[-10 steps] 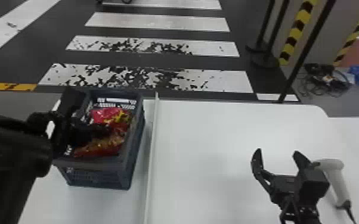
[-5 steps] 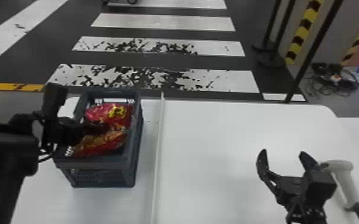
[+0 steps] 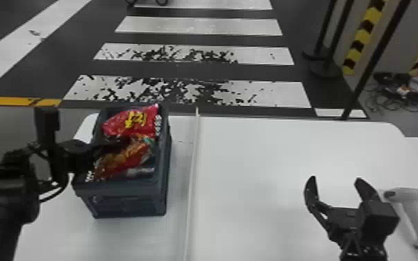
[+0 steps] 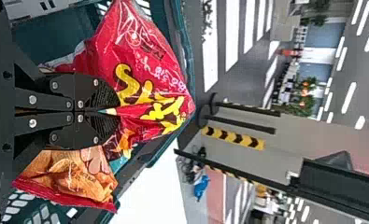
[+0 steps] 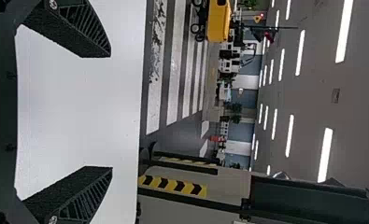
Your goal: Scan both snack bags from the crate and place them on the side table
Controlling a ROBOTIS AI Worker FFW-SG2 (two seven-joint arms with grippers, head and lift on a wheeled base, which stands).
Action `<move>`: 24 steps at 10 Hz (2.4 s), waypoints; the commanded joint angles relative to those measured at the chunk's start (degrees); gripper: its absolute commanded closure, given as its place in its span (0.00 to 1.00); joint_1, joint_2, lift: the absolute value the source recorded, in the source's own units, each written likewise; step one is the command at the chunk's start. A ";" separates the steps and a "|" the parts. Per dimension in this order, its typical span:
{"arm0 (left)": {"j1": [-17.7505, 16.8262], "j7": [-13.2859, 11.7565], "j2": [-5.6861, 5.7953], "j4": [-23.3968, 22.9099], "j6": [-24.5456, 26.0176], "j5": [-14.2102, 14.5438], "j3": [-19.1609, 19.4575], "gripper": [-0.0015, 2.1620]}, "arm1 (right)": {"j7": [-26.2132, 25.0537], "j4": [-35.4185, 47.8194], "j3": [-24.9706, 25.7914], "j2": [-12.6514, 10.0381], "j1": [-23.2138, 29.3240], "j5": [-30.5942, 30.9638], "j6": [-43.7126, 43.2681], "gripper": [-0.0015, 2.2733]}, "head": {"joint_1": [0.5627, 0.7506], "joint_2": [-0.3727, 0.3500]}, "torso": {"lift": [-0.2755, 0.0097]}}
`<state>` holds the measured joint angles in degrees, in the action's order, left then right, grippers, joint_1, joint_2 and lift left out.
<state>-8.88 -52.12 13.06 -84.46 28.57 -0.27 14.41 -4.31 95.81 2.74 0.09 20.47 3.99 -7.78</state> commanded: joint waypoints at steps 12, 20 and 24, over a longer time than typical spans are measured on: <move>3.96 6.07 -3.66 -10.98 1.10 14.42 -2.02 0.99 | -0.35 1.40 -0.80 -0.14 1.59 1.28 0.01 0.03 | 0.70 0.50 | 0.62; 3.08 18.73 -10.69 -17.66 6.72 16.35 -26.63 0.99 | -0.61 3.77 0.25 -0.14 2.56 0.84 0.53 0.03 | 0.70 0.17 | 0.62; 6.33 25.49 -10.07 -15.56 5.84 12.84 -37.35 0.99 | -3.95 4.65 2.80 -0.14 3.09 0.49 0.53 0.03 | 0.70 0.03 | 0.62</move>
<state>-3.17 -26.79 2.90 -100.11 34.44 13.40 -21.68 -8.21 100.17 5.11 0.09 23.42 4.56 -7.27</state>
